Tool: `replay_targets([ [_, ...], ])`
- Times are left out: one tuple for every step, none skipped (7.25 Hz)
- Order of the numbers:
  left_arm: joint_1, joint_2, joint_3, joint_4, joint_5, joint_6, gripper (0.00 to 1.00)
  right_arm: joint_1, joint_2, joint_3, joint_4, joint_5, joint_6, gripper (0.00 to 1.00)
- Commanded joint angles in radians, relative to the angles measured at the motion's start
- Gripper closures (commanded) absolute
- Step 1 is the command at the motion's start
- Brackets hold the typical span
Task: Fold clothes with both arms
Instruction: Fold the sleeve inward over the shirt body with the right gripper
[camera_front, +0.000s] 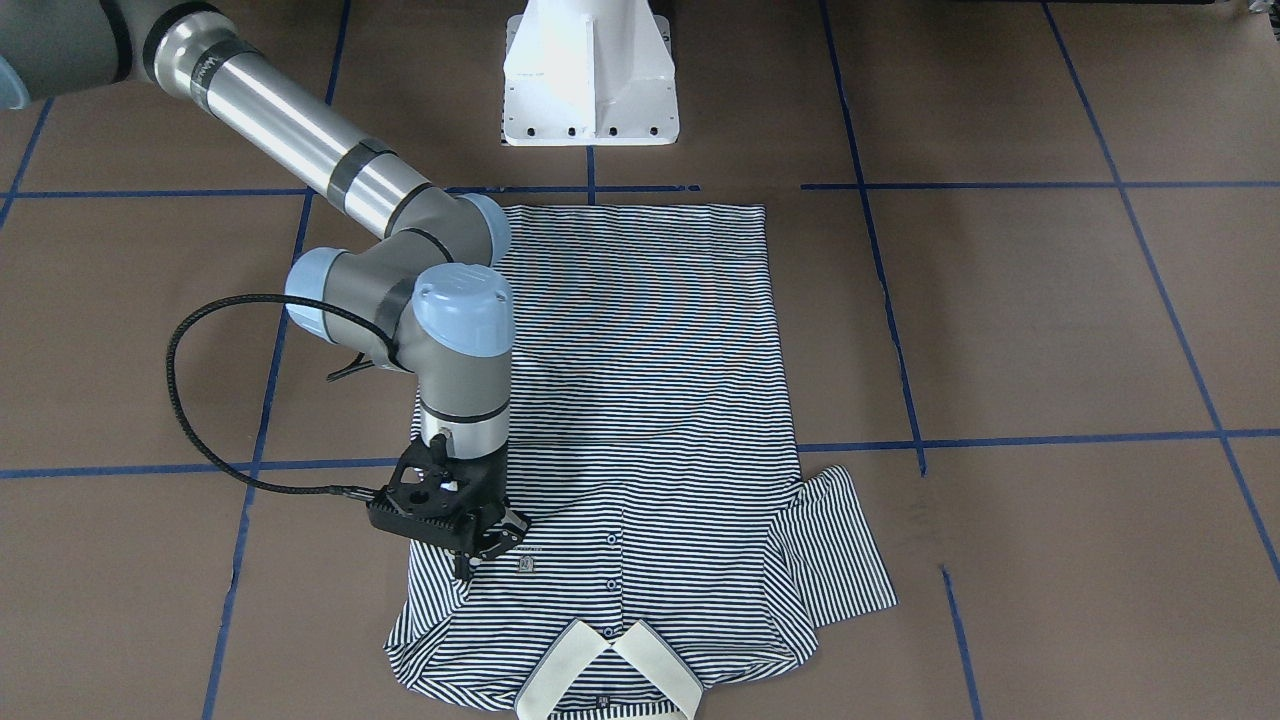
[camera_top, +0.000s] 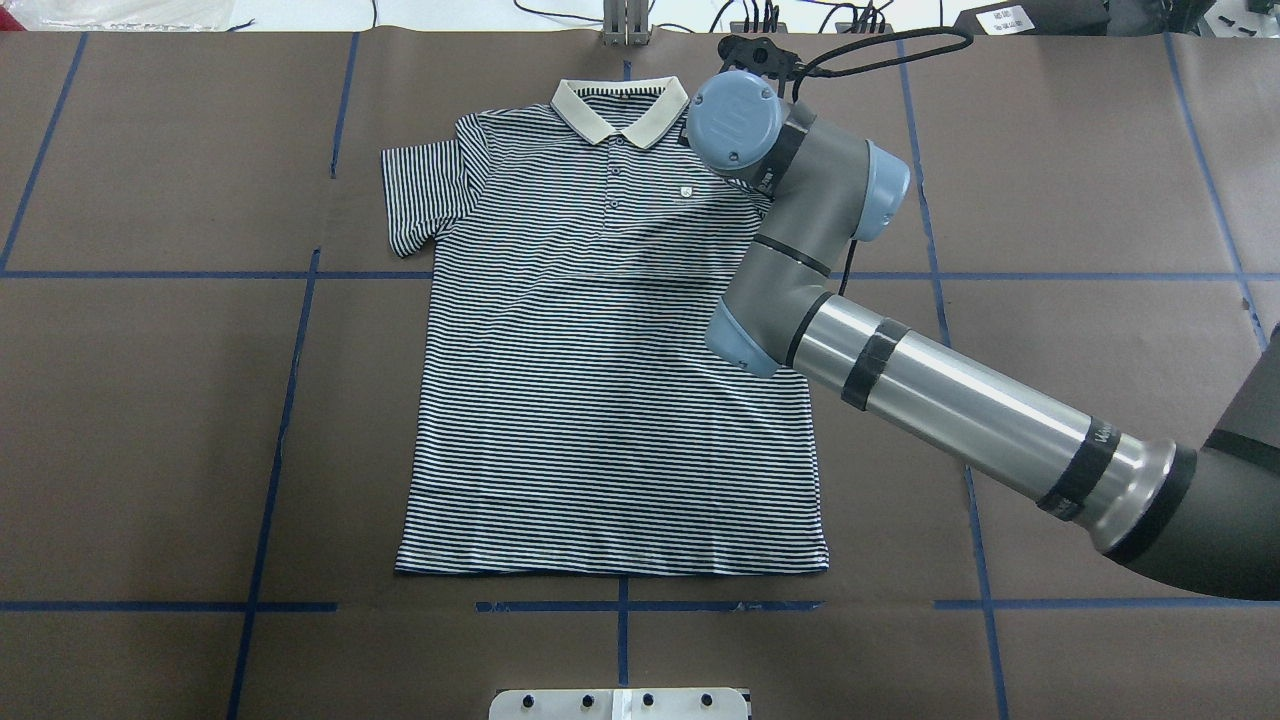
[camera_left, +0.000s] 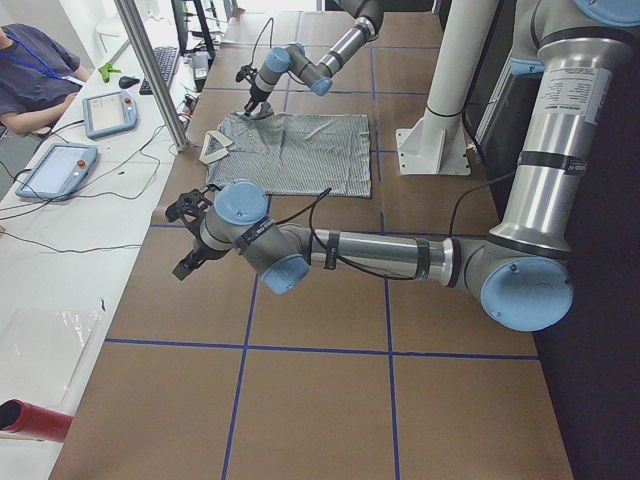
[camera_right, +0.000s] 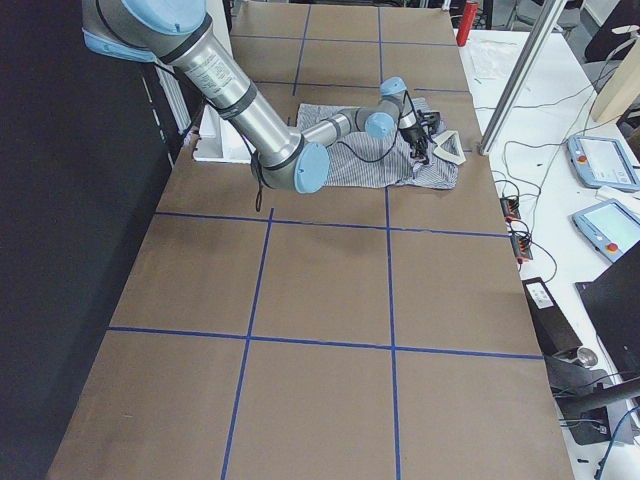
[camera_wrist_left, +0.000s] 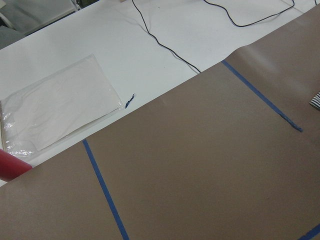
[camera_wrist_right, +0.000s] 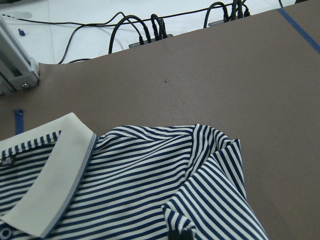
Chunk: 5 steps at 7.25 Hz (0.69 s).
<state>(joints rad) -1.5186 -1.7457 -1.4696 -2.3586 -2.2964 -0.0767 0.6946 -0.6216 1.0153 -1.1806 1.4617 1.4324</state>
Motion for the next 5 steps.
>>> replay_targets([
  [0.000,0.000,-0.001,-0.001,-0.002,0.000,0.00,-0.018,0.037,-0.046,-0.002,-0.029,0.040,1.00],
  [0.000,0.000,0.000,0.001,0.000,0.000,0.00,-0.024,0.061,-0.079,-0.004,-0.041,0.101,1.00],
  [0.000,0.000,-0.001,0.001,-0.002,0.000,0.00,-0.024,0.071,-0.095,-0.002,-0.050,0.126,1.00],
  [0.000,0.000,0.000,0.001,0.000,0.000,0.00,-0.024,0.065,-0.096,0.001,-0.050,0.108,0.09],
  [0.001,-0.003,0.002,-0.001,0.002,-0.003,0.00,-0.027,0.069,-0.090,0.002,-0.049,0.070,0.00],
])
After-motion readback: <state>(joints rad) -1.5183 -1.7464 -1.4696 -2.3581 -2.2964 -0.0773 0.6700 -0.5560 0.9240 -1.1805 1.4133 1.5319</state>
